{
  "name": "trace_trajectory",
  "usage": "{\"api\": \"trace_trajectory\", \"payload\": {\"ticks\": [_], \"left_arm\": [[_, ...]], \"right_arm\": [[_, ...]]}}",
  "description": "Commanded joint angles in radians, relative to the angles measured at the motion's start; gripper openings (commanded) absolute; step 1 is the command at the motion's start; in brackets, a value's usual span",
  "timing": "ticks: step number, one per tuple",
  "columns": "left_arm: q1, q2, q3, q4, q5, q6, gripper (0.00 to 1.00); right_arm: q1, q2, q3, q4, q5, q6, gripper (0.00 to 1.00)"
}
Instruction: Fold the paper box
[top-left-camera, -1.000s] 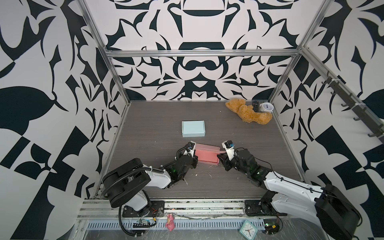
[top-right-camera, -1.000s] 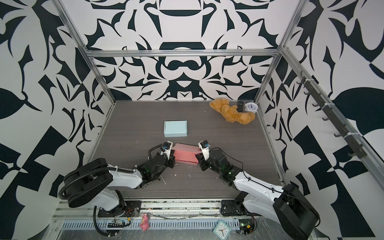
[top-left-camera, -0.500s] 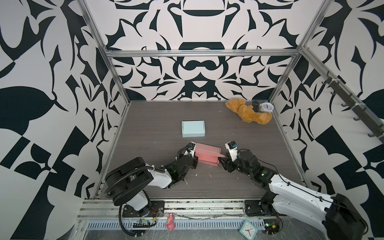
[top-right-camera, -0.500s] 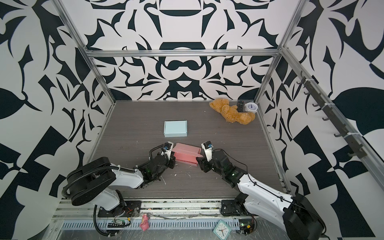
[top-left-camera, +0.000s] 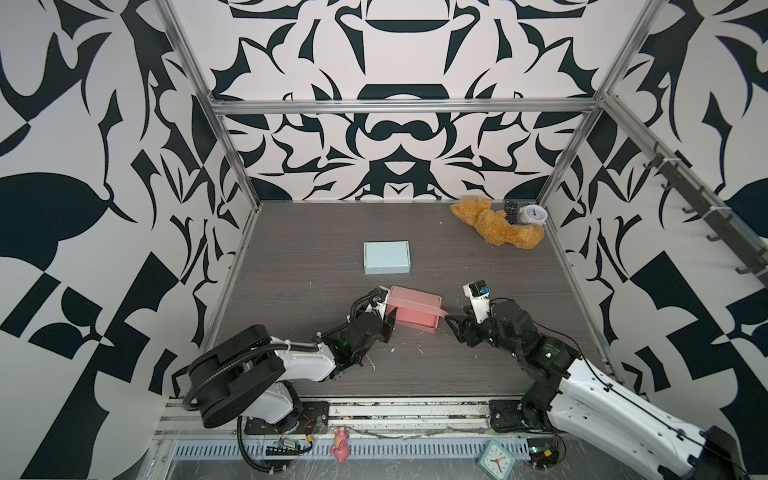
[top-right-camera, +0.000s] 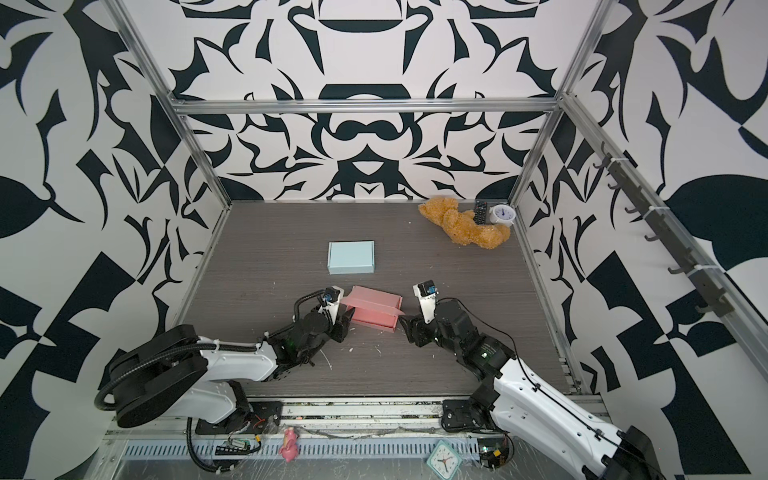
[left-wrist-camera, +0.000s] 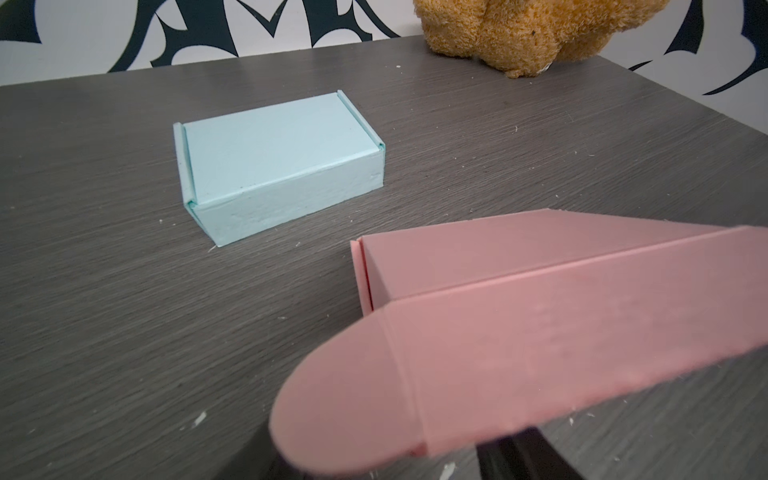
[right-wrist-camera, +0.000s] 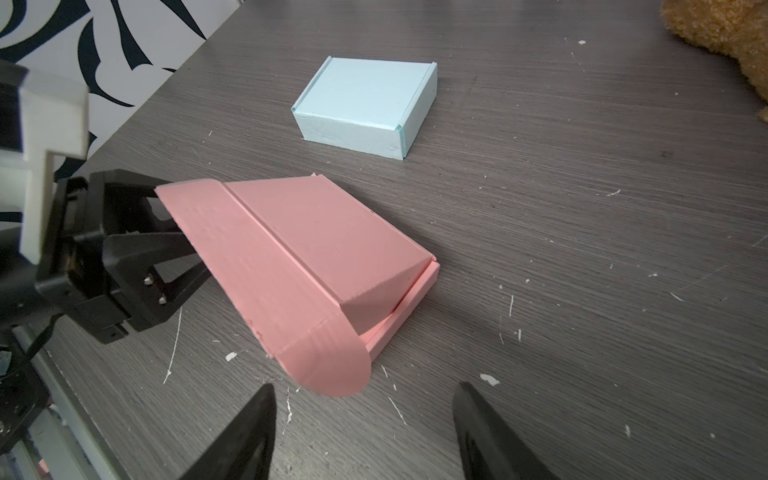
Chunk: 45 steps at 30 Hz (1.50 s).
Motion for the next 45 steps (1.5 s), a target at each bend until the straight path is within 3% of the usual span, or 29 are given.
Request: {"api": "trace_trajectory", "payload": {"ticks": [1,14,24,33,45], "left_arm": [[-0.004,-0.066,0.025,-0.242,0.043,-0.086,0.68],[-0.004,-0.282,0.197,-0.844,0.246,-0.188,0.95],[-0.003,-0.393,0.383,-1.211,0.289,-0.204,0.97],[0.058,-0.374,0.528,-1.316,0.388,-0.168,0.99],[0.354,-0.116,0.701,-1.217,0.680,-0.082,0.99]], "right_arm": [[0.006,0.009,0.066,-0.040,-0.013,0.022,0.69],[0.006,0.057,0.182,-0.130,-0.052,0.023,0.70],[0.006,0.116,0.290,-0.183,-0.088,-0.003,0.72],[0.003,0.188,0.364,-0.206,-0.073,-0.031,0.73],[-0.024,0.288,0.433,-0.199,-0.060,-0.086,0.74]]}}
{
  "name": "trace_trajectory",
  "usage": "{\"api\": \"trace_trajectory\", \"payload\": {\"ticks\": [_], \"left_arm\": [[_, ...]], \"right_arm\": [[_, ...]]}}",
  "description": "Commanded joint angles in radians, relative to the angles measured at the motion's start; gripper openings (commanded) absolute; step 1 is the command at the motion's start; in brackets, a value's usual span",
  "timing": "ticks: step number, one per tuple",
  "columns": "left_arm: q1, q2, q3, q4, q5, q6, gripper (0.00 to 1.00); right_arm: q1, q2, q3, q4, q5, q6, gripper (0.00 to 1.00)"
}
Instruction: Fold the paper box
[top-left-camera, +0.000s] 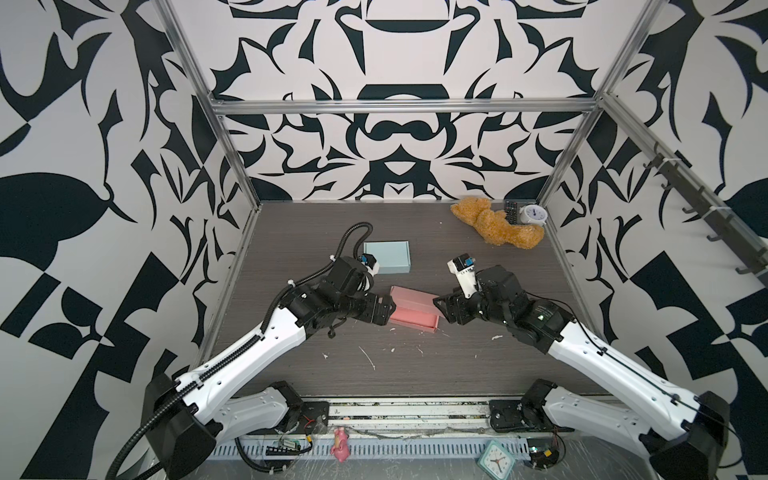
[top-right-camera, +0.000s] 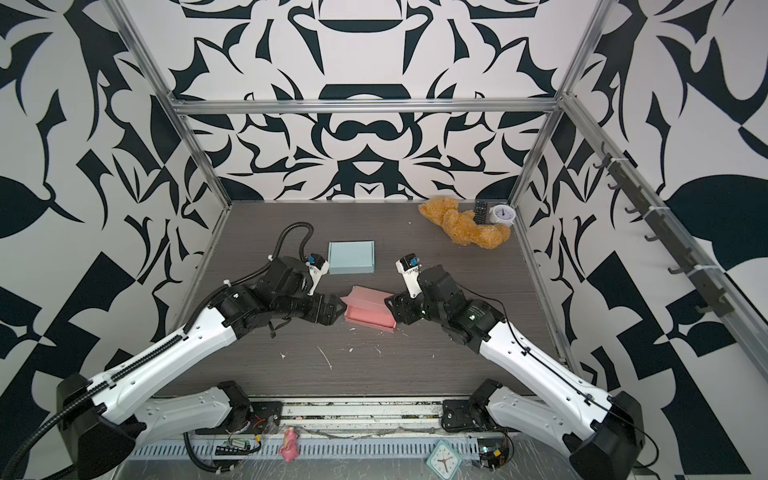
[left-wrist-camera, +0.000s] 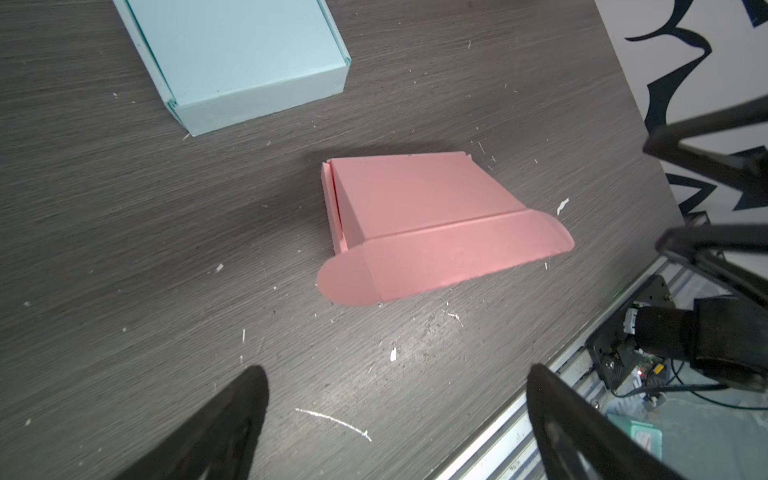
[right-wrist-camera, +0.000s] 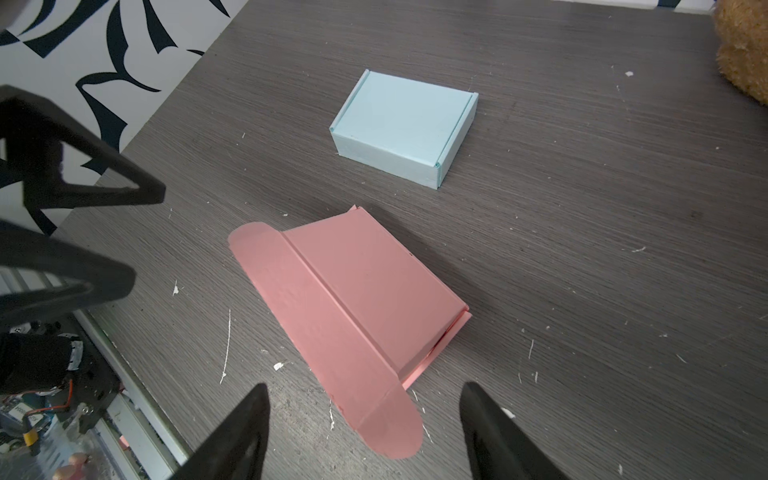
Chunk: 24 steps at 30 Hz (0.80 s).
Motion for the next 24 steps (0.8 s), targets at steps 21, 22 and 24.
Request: {"api": "trace_trajectory", "payload": {"ticks": [21,22,24], "left_arm": [[0.137,0.384,0.108,0.172,0.121,0.066,0.99],[0.137,0.391,0.107,0.172,0.120,0.068,0.99],[0.138,0.401,0.105,0.172,0.118,0.072,0.99]], "right_arm": [[-0.159,0.229,-0.026,0.198,-0.128,-0.016,0.72],[-0.158,0.239,-0.031,0.205,-0.130,-0.013,0.72],[-0.159,0.258,-0.038,0.215,-0.134,-0.012,0.72]]}}
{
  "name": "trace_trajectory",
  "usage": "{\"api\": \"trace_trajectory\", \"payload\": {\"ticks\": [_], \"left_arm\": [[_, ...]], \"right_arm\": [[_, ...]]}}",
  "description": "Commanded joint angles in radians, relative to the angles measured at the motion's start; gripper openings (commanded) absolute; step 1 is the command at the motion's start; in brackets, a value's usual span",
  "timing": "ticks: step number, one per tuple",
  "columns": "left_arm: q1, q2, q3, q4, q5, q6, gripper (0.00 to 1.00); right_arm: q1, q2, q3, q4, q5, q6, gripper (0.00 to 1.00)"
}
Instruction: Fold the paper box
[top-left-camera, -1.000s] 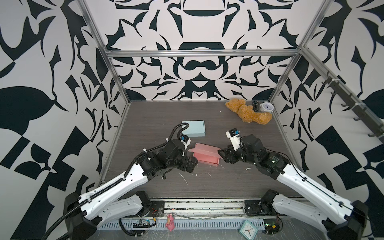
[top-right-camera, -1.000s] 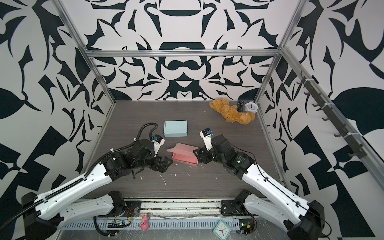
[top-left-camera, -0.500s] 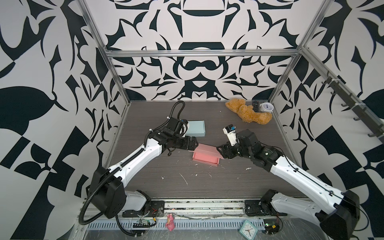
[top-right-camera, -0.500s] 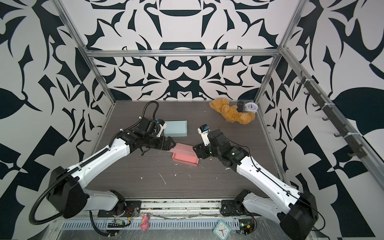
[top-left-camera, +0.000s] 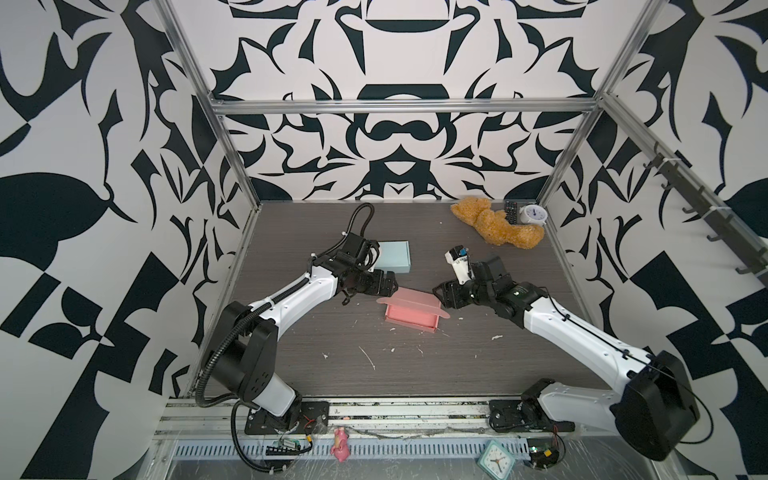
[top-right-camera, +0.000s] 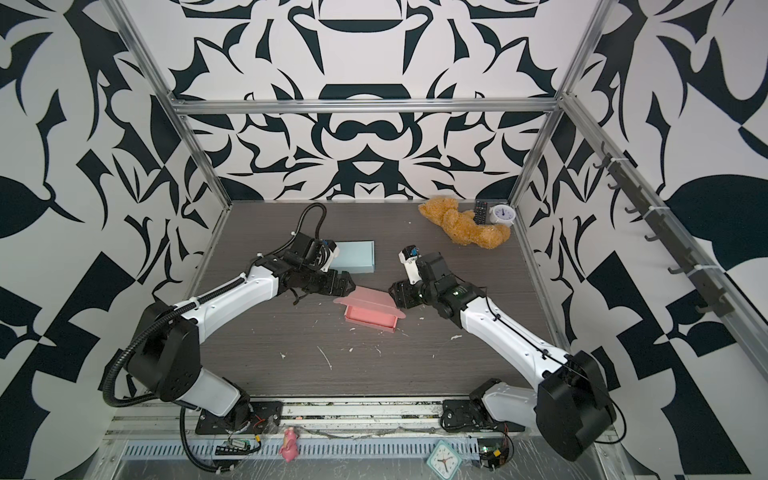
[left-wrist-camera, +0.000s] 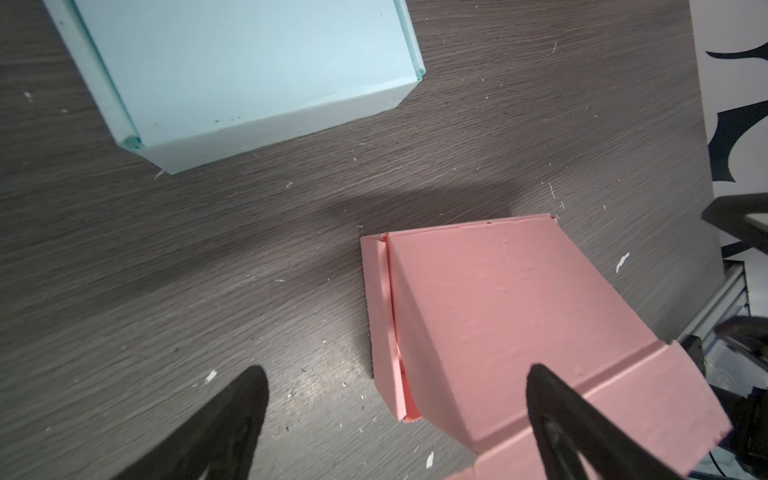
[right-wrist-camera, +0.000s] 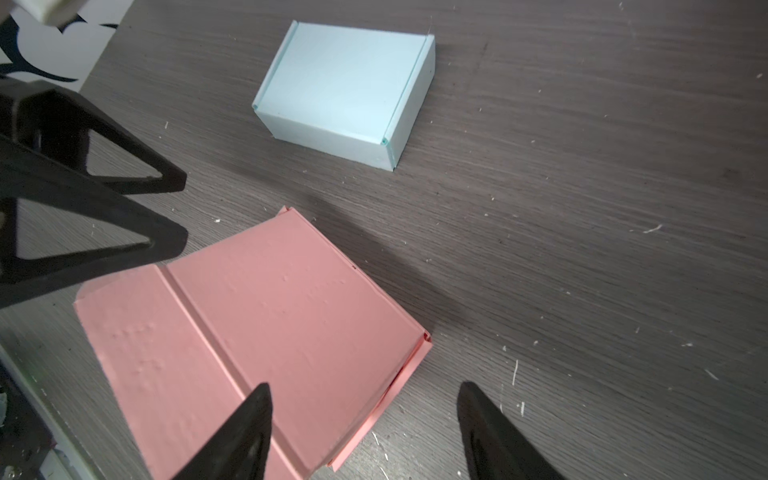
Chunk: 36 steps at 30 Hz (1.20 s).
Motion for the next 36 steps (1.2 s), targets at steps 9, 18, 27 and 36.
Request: {"api": "trace_trajectory", "payload": {"ticks": [9,18,27,36], "left_arm": [[0.004,0.025,-0.037,0.066,0.028,0.003,0.99],[0.005,0.024,-0.091,0.103,0.051,-0.014,0.97],[0.004,0.025,-0.143,0.129,0.059,-0.027,0.94],[0.004,0.022,-0.177,0.148,0.072,-0.037,0.91]], "right_arm": [[-0.002,0.057,-0.039,0.074,-0.047,0.025,0.71],[-0.002,0.046,-0.086,0.076,-0.047,0.037,0.71],[-0.002,0.055,-0.115,0.095,-0.056,0.046,0.71],[-0.002,0.059,-0.142,0.114,-0.065,0.057,0.71]]}}
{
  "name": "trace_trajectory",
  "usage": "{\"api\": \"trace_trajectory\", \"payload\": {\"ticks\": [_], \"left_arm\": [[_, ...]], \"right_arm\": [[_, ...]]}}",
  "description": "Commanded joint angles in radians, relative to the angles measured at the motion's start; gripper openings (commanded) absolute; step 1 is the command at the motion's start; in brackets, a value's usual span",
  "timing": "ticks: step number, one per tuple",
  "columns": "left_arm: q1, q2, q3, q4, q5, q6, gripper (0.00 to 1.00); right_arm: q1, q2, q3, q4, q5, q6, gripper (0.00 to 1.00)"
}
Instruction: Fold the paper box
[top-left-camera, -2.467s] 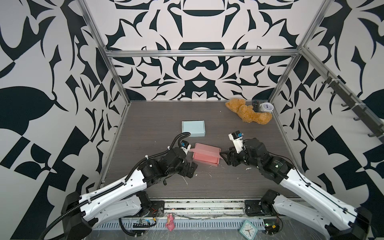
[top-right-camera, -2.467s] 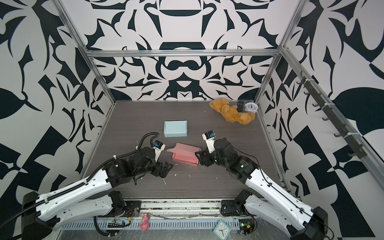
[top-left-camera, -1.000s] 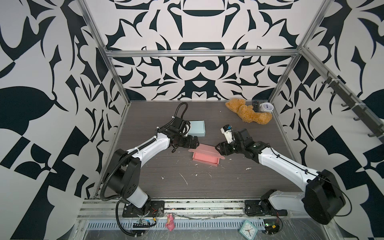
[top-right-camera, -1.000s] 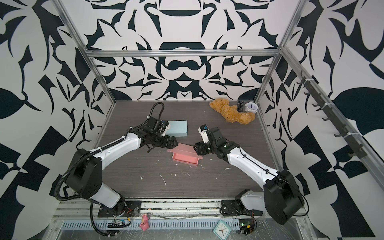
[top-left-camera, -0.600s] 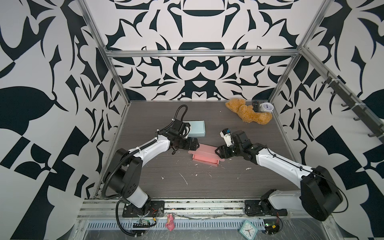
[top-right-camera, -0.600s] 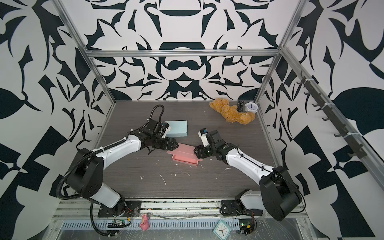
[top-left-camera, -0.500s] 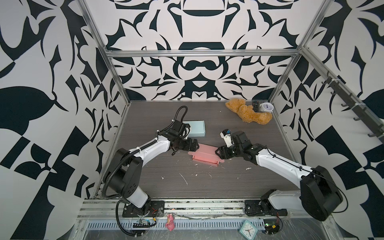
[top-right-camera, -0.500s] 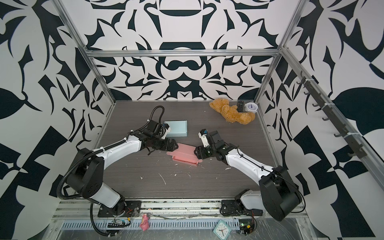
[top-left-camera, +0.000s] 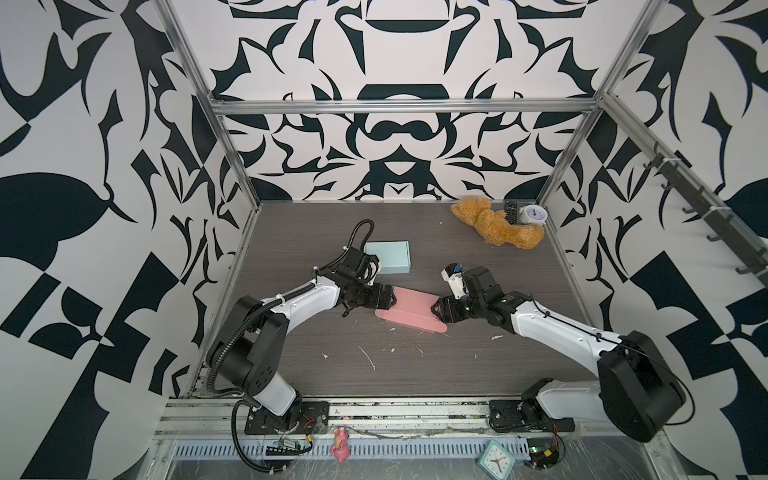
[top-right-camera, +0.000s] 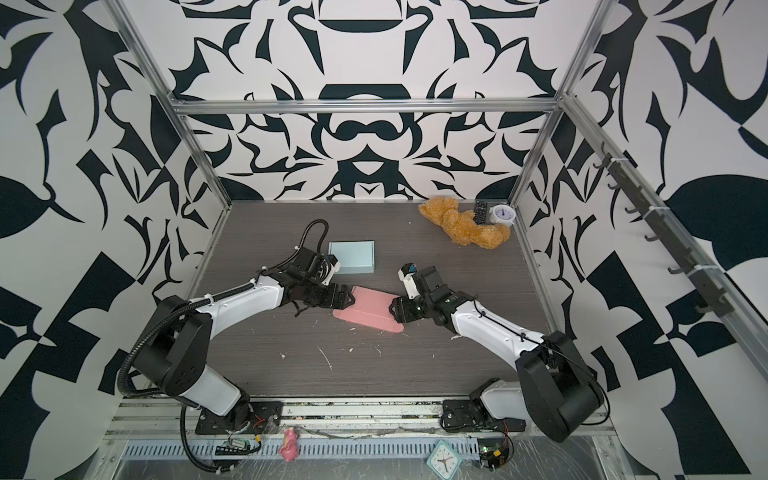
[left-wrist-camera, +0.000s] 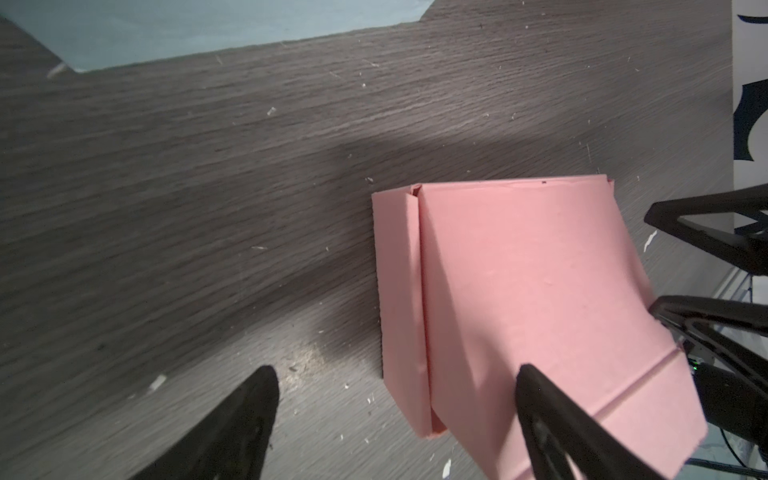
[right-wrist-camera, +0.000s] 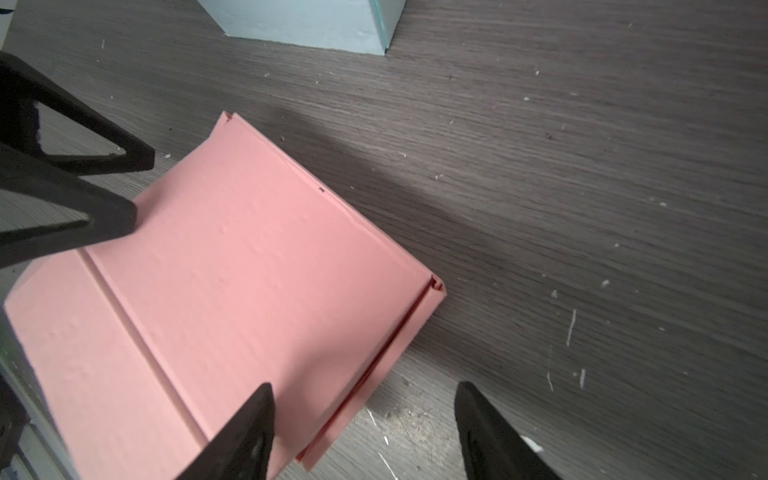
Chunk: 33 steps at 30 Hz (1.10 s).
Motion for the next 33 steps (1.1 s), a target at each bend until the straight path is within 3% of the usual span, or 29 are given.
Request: {"api": "trace_trajectory", "payload": {"ticks": [1,19,33], "left_arm": [[0.003,0.004,-0.018,0.008,0.019,-0.005,0.91],[-0.013,0.006,-0.050,0.021,0.017,-0.009,0.86],[-0.029,0.018,-0.072,0.053,0.023,-0.026,0.69]], "right_arm": [[-0.003,-0.007,-0.009,0.029,-0.014,0.015,0.71],[-0.002,0.038,-0.017,0.046,-0.026,0.017,0.71],[-0.001,0.081,-0.024,0.079,-0.038,0.024,0.69]]}}
